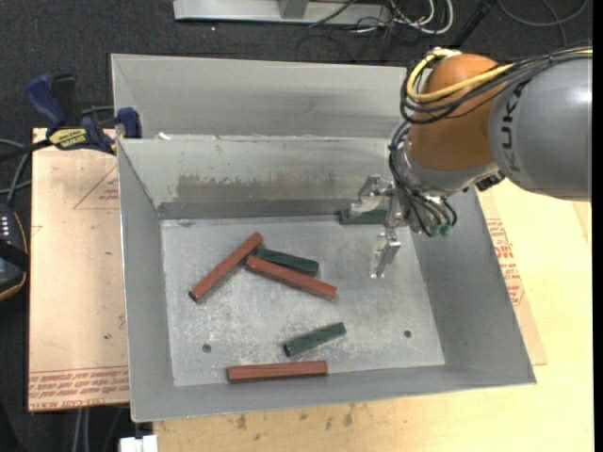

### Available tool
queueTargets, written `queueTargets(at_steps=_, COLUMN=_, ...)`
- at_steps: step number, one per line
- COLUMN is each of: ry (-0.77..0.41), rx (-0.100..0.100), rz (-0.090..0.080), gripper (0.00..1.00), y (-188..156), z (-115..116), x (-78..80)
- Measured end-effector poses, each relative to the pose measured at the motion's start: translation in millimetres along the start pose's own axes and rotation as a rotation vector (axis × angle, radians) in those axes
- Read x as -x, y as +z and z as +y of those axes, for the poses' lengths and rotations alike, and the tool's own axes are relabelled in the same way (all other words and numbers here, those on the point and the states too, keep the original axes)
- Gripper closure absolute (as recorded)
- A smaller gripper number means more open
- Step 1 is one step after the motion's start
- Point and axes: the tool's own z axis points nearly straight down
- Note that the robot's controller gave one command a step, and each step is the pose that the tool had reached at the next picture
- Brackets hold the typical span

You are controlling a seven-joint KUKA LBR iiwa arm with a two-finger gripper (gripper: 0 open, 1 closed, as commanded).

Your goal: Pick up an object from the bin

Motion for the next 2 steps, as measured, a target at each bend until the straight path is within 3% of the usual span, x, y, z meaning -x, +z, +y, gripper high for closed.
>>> queueTargets(at_steps=1, ry=0.082, rx=0.004, rz=0.004, gripper=0.0, y=49.1, z=19.0, x=-18.6)
queueTargets(at_steps=2, ry=-0.118, rx=0.002, rz=-0.018, gripper=1.0, y=62.4, z=61.5, x=-2.3)
